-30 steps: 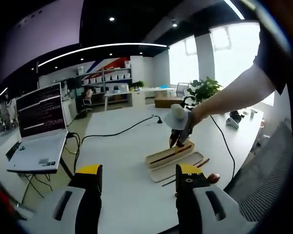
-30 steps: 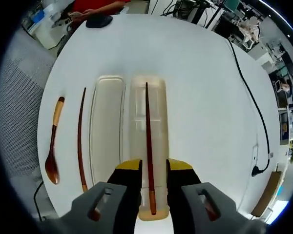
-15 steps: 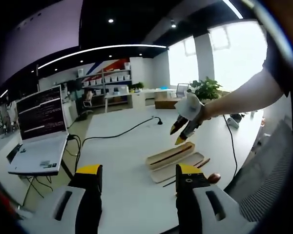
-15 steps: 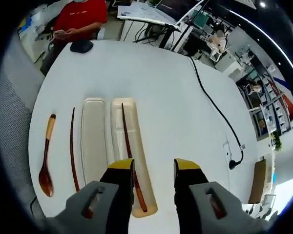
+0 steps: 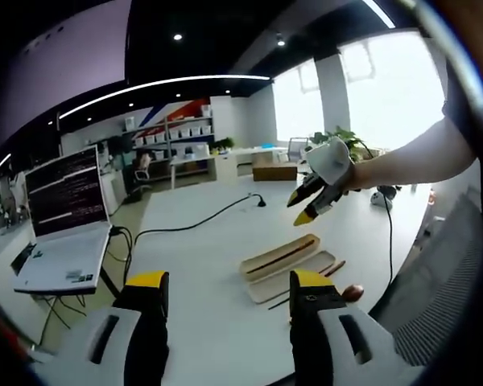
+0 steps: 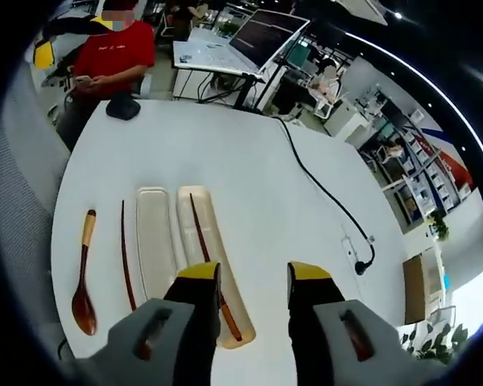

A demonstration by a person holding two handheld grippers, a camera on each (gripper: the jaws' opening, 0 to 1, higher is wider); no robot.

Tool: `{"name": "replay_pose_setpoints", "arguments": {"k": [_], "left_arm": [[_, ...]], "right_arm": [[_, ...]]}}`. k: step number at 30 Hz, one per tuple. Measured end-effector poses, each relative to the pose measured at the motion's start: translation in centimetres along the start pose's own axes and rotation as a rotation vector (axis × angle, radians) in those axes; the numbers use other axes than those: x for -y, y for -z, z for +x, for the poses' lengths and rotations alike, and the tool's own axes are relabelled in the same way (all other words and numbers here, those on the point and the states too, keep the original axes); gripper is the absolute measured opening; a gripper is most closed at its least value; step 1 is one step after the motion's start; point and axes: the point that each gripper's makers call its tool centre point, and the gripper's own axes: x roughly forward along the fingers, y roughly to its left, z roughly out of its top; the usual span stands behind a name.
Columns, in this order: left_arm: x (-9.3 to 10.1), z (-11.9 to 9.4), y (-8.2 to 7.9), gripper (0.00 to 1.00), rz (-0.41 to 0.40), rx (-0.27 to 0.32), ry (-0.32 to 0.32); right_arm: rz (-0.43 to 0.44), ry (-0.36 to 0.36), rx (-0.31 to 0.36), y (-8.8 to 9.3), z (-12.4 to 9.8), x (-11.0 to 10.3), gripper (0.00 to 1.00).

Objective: Arrange the utensils inside the cutlery case until each visible utensil rests in its matching compartment.

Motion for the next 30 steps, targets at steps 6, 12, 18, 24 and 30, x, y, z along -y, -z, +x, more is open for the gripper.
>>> {"name": "replay_pose_setpoints", "arguments": {"k": [6,12,18,24,30], "left_arm": [[0.1,0.0,-0.1,0.62,0.002,0.003,0.002],[0.2,0.0,-0.1,0.62,0.011,0.001,0.005],[0.3,0.0,-0.2,0.62,0.011,0.007,0.006],[0.2,0.0,-0.2,0.62,0.014,0.008,0.001],[0.1,-0.2,-0.2,0.58,0.016,0.012,-0.003]], "right_arm": [[0.024,-0.007,0.003,0.5,-0.9,-0.2,0.32],[0.033,-0.037,-0.008,1.0,-1.4,-1.0,0.32],[0.019,-0.101,-0.017,1.0,-1.4,-2.8,0.32],[0.005,-0.204,-0.056,1.9,-1.0,-5.2,0.31],[-0.015,-0.273,-0.075,2.4,-0.6,-7.1,0.3]]}}
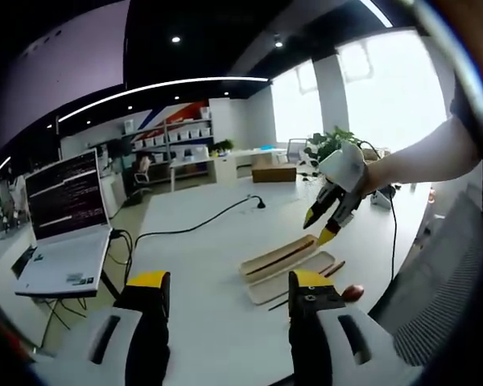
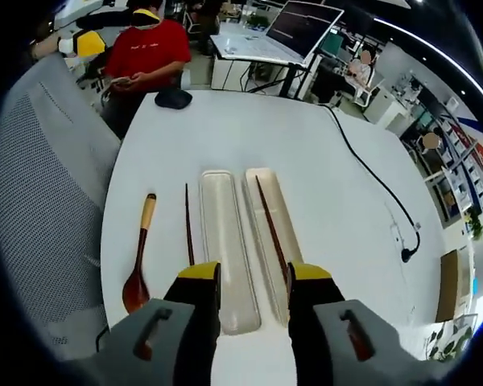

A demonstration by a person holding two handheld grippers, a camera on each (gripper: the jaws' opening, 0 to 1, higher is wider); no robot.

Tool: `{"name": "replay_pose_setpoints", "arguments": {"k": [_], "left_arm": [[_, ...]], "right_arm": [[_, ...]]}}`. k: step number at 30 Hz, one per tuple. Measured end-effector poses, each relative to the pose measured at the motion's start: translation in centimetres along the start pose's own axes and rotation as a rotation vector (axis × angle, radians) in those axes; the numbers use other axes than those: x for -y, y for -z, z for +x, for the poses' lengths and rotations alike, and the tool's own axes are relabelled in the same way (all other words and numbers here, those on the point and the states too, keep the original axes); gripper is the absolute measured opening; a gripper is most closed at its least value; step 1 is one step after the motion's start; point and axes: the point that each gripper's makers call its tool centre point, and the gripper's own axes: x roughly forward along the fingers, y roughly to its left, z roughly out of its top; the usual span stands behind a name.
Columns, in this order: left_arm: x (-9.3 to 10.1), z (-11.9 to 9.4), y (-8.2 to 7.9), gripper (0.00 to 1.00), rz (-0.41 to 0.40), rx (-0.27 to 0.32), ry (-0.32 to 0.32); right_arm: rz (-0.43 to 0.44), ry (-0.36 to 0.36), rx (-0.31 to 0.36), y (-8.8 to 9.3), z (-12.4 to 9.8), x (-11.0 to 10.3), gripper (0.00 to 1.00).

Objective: Arrange the utensils inside the cutlery case until each visible utensil rests in its matching compartment.

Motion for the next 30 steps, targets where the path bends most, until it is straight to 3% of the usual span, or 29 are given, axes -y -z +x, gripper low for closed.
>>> {"name": "replay_pose_setpoints", "arguments": {"k": [21,30], "left_arm": [[0.0,0.0,0.2,0.58,0.003,-0.009,0.0],[-0.2,0.0,0.1,0.57,0.003,-0.007,-0.011]], "right_arm": [[-0.046,-0.196,-0.077,0.3,3.3,-5.2,0.28],[-0.067,-0.226,-0.129,1.1,4.7,-6.1,0.24]]}}
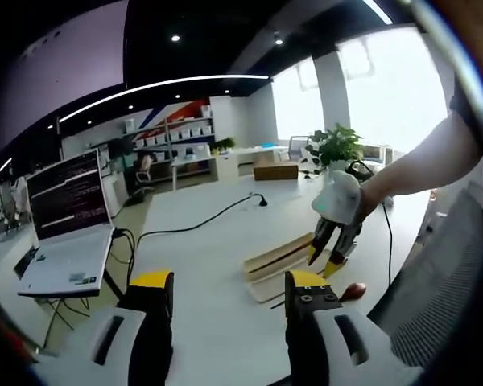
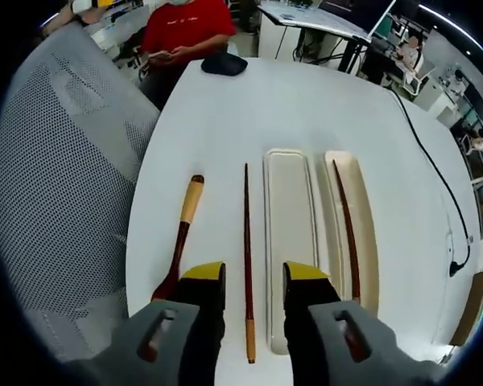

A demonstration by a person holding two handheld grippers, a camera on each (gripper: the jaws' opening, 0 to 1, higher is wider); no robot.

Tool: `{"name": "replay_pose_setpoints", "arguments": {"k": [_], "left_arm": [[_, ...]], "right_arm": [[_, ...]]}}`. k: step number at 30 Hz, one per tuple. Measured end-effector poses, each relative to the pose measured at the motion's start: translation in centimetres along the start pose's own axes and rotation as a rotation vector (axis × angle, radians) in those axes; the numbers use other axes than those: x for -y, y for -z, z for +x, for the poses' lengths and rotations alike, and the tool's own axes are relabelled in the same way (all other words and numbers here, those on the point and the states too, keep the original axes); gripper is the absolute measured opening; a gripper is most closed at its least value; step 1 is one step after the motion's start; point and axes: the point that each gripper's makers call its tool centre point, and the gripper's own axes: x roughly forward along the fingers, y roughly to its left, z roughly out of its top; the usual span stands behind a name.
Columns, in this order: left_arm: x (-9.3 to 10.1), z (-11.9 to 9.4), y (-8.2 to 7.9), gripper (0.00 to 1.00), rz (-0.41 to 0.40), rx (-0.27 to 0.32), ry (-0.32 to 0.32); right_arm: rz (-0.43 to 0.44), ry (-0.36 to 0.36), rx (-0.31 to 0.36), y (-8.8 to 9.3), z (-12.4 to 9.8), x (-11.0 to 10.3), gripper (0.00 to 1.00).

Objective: Arrange the utensils inside the cutlery case until each visible utensil rests in its matching compartment.

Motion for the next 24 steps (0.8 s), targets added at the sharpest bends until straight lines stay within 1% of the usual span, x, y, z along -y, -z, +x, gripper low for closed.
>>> {"name": "replay_pose_setpoints", "arguments": {"k": [4,6,8,11,17,20,24], "left_arm": [[0.0,0.0,0.3,0.56,0.003,-0.014,0.003],[0.0,0.0,0.2,0.56,0.001,-0.011,0.002],[0.1,0.0,0.3,0.56,0.004,-0.017,0.004],[0.2,-0.1,-0.2,0.56,0.005,0.006,0.008],[0.2,0.0,0.2,0.55,0.015,-0.014,0.01],[0.2,0.1,0.3,0.55,0.015,-0.021,0.01],[0.2,0.1,0.4,0.55,0.015,-0.027,0.011]], "right_arm": [[-0.015,-0.003,-0.018,0.1,0.4,-0.2,0.2],[-0.017,-0.011,-0.023,0.1,0.6,-0.3,0.2],[-0.025,-0.003,-0.033,0.1,0.9,-0.1,0.2],[-0.014,-0.017,-0.032,-0.1,1.2,-0.3,0.2],[-0.011,-0.054,-0.059,0.3,2.2,-1.0,0.17],[-0.012,-0.051,-0.086,0.7,2.4,-0.8,0.16],[0.0,-0.057,-0.081,0.6,2.5,-0.8,0.15]]}}
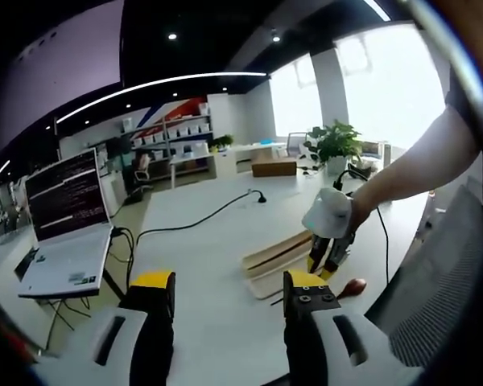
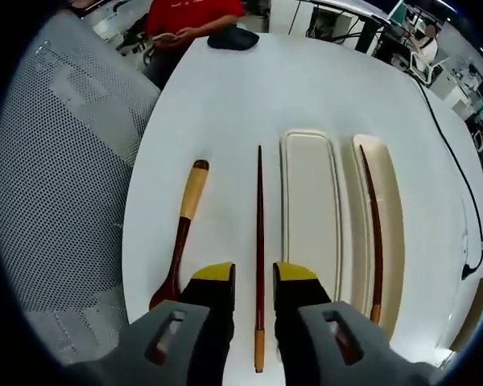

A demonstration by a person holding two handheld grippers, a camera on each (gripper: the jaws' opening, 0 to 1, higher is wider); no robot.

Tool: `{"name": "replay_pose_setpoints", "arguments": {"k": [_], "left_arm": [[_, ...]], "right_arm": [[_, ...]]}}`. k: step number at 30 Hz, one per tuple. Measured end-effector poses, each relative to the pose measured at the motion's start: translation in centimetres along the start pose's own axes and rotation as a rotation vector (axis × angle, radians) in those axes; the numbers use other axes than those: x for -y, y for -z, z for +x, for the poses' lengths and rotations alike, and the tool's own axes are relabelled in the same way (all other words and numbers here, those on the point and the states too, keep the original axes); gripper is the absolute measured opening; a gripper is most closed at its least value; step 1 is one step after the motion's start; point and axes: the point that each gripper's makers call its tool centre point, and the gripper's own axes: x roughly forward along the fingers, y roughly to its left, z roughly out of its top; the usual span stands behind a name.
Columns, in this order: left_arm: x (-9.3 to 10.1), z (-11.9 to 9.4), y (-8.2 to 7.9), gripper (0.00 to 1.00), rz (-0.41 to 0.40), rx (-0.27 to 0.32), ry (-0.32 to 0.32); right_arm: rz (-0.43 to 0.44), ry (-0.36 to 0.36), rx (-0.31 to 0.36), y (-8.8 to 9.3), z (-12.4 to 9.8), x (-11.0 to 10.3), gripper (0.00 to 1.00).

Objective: Arrange the utensils inside the cutlery case until each visible utensil rests in its matching compartment.

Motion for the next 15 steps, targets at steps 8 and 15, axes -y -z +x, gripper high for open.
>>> {"name": "replay_pose_setpoints", "arguments": {"k": [8,15], "left_arm": [[-0.06,0.02,0.13,0.55,0.002,-0.008,-0.006],[-0.02,-0.01,0.09,0.55,0.002,-0.006,-0.006]], "right_arm": [[-0.004,-0.017,-0.018,0.25,0.39,-0.03,0.15],[-0.012,-0.027,-0.031,0.61,0.62,-0.16,0.14]]}}
